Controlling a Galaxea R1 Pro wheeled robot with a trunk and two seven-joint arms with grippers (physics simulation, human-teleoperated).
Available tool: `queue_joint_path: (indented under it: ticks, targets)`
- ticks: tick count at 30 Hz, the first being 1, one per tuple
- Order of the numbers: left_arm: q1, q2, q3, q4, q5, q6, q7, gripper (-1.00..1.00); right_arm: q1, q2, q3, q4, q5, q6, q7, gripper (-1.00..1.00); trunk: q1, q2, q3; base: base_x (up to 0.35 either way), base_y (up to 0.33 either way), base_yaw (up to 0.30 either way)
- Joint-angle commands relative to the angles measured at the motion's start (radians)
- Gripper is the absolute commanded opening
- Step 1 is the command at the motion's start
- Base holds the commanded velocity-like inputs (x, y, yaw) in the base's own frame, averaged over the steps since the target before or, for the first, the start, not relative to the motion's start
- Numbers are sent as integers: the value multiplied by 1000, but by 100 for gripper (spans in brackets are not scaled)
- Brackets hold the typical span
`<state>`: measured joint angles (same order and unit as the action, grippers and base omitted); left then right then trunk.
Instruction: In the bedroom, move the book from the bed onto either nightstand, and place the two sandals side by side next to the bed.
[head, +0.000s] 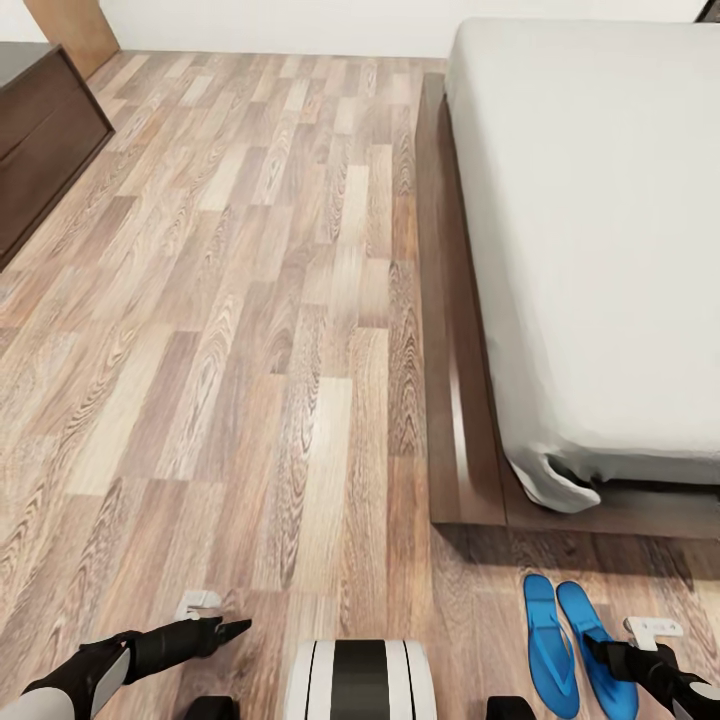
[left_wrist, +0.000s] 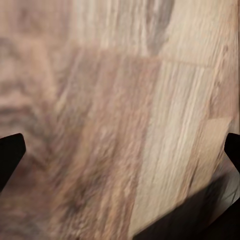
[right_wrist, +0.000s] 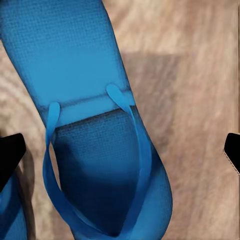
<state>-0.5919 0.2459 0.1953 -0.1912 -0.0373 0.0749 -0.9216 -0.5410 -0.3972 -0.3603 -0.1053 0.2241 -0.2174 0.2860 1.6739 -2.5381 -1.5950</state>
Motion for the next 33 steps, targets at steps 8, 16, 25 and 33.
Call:
queue_joint_path:
  ticks: [8, 16, 25, 33]
  targets:
    - [0, 0, 7, 0, -4, 8, -5, 100, 0, 0, -9, 1, 8, -4, 5, 100, -4, 2, 31, 0, 0, 0]
    - [0, 0, 7, 0, -4, 8, -5, 100, 0, -4, -9, 1, 5, -43, 46, 100, -7, 4, 61, 0, 0, 0]
    - [0, 0, 7, 0, -4, 8, -5, 100, 0, -44, -16, 2, -174, -47, 372, 100, -11, 6, 96, 0, 0, 0]
    - [0, 0, 7, 0, -4, 8, -5, 100, 0, -131, -16, 35, -312, -35, 668, 100, -15, 8, 127, 0, 0, 0]
